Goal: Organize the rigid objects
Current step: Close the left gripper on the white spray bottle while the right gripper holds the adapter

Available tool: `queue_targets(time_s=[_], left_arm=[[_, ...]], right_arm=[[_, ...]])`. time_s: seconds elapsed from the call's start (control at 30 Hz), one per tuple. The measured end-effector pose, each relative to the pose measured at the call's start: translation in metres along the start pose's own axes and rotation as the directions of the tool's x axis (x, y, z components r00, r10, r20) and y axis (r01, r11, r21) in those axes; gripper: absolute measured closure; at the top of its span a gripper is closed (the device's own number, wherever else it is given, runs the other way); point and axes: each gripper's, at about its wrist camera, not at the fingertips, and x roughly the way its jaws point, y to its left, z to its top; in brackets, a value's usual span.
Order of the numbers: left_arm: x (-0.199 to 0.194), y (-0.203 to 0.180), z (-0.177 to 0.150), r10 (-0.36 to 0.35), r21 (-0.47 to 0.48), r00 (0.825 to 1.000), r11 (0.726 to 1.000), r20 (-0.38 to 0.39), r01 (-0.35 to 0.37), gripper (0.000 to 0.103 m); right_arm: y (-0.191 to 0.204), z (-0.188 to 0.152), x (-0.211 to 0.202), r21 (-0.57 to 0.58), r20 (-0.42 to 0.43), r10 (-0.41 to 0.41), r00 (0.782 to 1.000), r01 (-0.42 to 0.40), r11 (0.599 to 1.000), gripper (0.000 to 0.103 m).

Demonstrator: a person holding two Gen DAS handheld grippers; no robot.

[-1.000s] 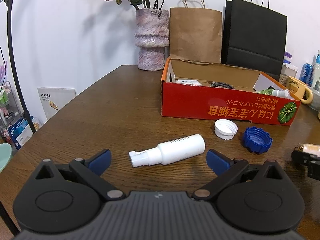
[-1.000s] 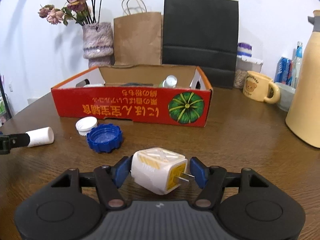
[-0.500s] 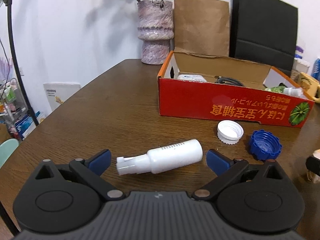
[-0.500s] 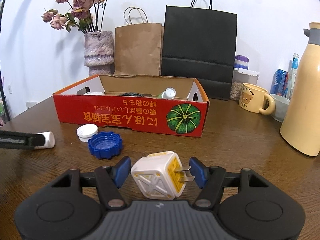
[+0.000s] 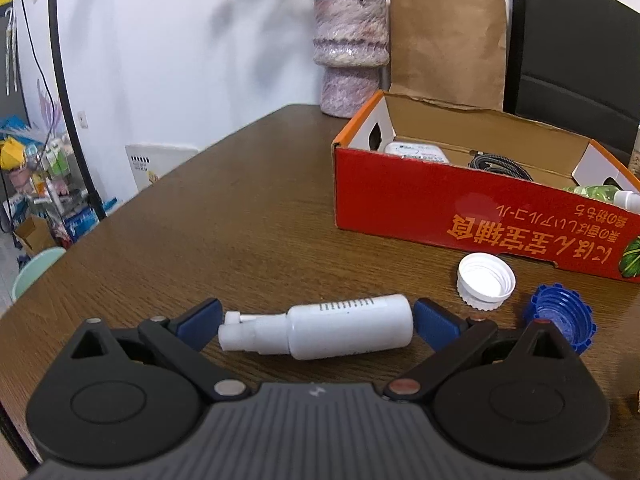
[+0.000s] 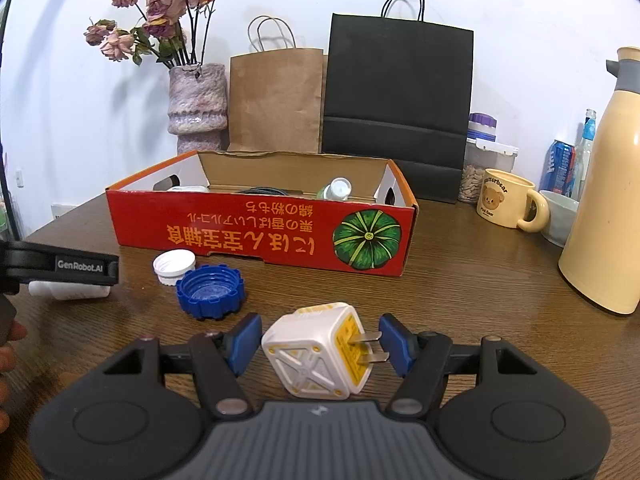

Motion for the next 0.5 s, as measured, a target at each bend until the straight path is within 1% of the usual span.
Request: queue_targets(time_s=[0.07, 0.13, 0.2, 0.33, 0.5], left_arm=[[0.005, 0.003, 0.0, 0.004, -0.014, 1.0, 1.0, -0.023, -0.004, 0.0], [0.01, 0.006, 0.0, -0.01, -0.03, 0.999, 1.0, -0.049, 0.008, 0.0], [0.01, 0.01, 0.0, -0.015, -0.045, 0.999, 0.999, -0.044, 0.013, 0.003], [0.009, 0.016, 0.0, -0.038, -0.057, 0.999, 0.998, -0.039, 0.036, 0.003], [0.007, 0.018, 0.001, -0.056, -0.045, 0.998, 0.997, -0.037, 0.055, 0.003]], right_arm=[[0.0, 0.0, 0.0, 0.0, 0.0, -0.001, 1.0, 0.001, 1.0, 0.039], [-0.001, 0.0, 0.0, 0.002, 0.001, -0.005, 1.0, 0.005, 1.0, 0.039], [-0.001, 0.0, 0.0, 0.005, 0.002, -0.007, 1.0, 0.007, 1.0, 0.039], [-0.002, 0.0, -0.002, 0.007, 0.007, -0.009, 1.0, 0.009, 1.0, 0.039], [-0.004, 0.0, -0.003, 0.015, 0.013, -0.009, 1.0, 0.009, 1.0, 0.039]])
